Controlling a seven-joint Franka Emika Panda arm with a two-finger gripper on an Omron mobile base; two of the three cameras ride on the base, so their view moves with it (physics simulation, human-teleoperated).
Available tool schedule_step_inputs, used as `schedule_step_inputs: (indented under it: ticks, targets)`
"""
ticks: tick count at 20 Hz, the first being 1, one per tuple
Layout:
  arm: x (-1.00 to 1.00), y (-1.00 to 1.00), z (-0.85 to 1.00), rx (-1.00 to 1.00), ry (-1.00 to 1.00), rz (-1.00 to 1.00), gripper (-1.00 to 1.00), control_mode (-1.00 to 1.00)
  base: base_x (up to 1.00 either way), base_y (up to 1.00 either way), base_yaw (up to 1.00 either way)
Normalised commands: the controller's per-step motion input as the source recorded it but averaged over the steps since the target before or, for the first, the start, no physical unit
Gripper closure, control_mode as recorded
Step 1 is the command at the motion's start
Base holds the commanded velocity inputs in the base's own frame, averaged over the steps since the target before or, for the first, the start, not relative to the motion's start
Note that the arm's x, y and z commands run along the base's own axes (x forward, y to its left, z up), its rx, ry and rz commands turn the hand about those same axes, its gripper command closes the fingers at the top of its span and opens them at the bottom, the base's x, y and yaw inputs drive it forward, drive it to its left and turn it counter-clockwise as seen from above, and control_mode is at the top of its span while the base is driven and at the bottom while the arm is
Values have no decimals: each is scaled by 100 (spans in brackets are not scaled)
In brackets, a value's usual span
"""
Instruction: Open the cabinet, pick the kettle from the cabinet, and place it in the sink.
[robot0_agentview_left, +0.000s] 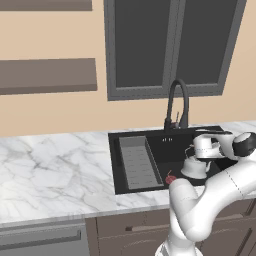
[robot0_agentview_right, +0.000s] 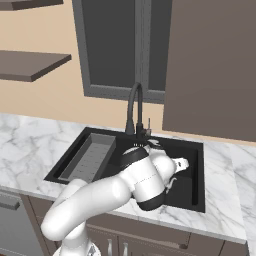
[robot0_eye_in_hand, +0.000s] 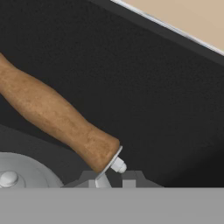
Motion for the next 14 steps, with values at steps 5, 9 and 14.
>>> schedule_step_inputs:
  ticks: [5,9,14]
  targets:
    - [15,-11,-8,0,0,0,100,-100,0,0,0]
    - [6,-6,-12,0,-2,1,100,-100,0,0,0]
    - [-3,0,-18,0,-6,1,100,-100,0,0,0]
